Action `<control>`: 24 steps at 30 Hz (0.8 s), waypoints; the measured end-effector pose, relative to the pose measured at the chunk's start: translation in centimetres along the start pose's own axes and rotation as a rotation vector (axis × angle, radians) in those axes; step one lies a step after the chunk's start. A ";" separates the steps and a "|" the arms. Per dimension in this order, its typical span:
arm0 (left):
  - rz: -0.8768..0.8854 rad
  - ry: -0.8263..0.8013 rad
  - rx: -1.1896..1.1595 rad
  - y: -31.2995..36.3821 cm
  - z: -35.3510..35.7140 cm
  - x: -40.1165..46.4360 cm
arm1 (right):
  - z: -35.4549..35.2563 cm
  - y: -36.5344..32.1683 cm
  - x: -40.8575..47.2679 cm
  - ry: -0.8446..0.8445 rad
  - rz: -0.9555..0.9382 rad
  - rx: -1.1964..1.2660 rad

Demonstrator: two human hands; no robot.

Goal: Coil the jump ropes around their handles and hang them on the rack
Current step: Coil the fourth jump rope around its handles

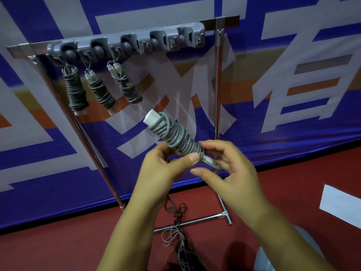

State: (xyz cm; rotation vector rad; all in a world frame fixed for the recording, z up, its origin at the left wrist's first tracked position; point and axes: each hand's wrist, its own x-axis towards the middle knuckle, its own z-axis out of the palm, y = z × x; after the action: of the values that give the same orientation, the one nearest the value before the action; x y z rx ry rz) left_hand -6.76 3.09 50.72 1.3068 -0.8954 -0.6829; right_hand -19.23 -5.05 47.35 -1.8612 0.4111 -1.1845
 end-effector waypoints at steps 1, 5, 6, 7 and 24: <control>-0.010 0.002 -0.018 0.1 0.1 -0.1 | 0.1 0.1 -0.1 0.033 -0.035 -0.047; -0.024 -0.006 -0.034 0.4 0.5 -0.3 | 0.4 0.2 -0.1 0.163 -0.138 -0.095; -0.027 -0.009 -0.034 0.5 0.5 -0.3 | 0.4 0.2 0.0 0.176 -0.137 -0.095; -0.028 -0.013 -0.032 0.5 0.5 -0.4 | 0.4 0.2 -0.1 0.184 -0.134 -0.095; -0.243 -0.184 -0.155 0.2 -0.2 0.1 | 0.1 0.0 0.2 0.334 0.158 0.171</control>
State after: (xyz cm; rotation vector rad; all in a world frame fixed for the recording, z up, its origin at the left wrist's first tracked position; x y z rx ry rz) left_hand -6.58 3.14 50.90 1.2379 -0.8186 -1.0562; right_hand -19.02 -5.14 47.44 -1.4601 0.6095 -1.3793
